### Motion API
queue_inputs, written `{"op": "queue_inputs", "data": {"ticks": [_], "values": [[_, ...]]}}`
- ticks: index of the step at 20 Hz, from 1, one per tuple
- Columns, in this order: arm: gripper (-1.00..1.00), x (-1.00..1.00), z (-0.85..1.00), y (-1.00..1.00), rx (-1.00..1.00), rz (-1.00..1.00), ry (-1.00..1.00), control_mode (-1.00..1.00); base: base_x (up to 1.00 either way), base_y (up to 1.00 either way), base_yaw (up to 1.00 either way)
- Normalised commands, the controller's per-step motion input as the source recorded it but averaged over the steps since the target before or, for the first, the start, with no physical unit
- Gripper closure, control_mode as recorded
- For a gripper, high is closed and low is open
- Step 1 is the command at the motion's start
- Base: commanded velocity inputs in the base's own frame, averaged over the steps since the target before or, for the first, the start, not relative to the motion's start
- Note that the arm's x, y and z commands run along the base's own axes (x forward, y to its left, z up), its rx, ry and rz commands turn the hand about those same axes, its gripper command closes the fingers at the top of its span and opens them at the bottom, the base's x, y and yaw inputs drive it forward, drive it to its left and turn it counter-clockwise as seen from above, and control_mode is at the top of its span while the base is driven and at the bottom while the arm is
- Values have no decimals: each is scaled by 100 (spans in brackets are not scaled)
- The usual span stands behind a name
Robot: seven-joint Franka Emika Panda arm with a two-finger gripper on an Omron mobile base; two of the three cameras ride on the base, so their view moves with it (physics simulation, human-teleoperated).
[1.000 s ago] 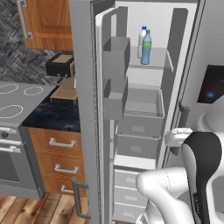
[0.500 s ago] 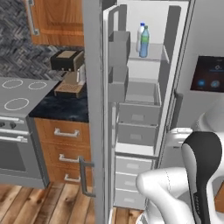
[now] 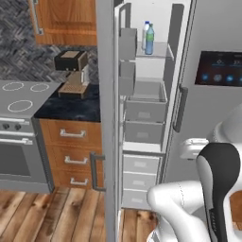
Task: Take the bottled waters from the counter and place them in the freezer to freeze. Close the freezer door after placing the bottles.
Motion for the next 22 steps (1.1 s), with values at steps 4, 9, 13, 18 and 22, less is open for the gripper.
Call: {"op": "queue_inputs", "data": {"ticks": [4,9,13,18,22], "values": [[-100,0,0,0,0,0,0,100,-38,49,-21],[-100,0,0,0,0,0,0,100,-38,49,-23],[-100,0,0,0,0,0,0,100,-25,55,-23],[-100,0,0,0,0,0,0,100,-10,57,-27],[-100,0,0,0,0,0,0,100,0,69,-25]]}}
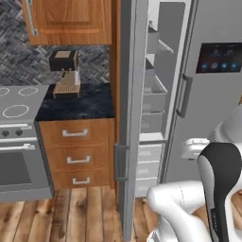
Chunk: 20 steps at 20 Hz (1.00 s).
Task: Take the bottled waters from the counter and place them in the freezer to freeze. Close the freezer door after placing the bottles.
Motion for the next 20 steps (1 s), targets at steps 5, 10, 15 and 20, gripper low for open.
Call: {"op": "queue_inputs", "data": {"ticks": [5,10,15,20], "values": [[-100,0,0,0,0,0,0,100,0,67,-21],[-100,0,0,0,0,0,0,100,2,49,-11],[-100,0,0,0,0,0,0,100,21,15,0],[-100,0,0,0,0,0,0,100,24,0,0]]}}
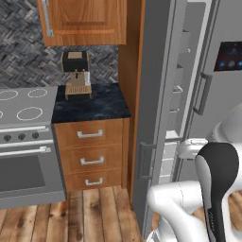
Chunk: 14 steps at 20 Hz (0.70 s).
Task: Take the bottled waters from the counter and place them in the freezer to freeze. Close the freezer door after placing the bottles.
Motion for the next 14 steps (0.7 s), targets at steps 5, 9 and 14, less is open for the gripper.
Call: {"op": "queue_inputs", "data": {"ticks": [5,9,14], "values": [[-100,0,0,0,0,0,0,100,31,1,0],[-100,0,0,0,0,0,0,100,38,5,0],[-100,0,0,0,0,0,0,100,35,5,0]]}}
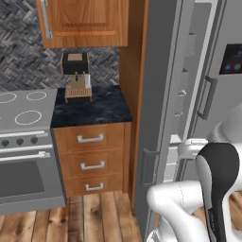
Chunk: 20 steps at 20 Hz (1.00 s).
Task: Take the bottled waters from the counter and place them in the freezer to freeze. Close the freezer door after placing the bottles.
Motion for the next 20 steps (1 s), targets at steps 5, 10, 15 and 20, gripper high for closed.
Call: {"op": "queue_inputs", "data": {"ticks": [5,10,15,20], "values": [[-100,0,0,0,0,0,0,100,30,6,0],[-100,16,0,11,0,-3,-3,-100,5,1,0],[-100,17,0,27,0,-20,-4,-100,0,0,0],[-100,28,0,14,-1,-21,-5,-100,0,0,0]]}}
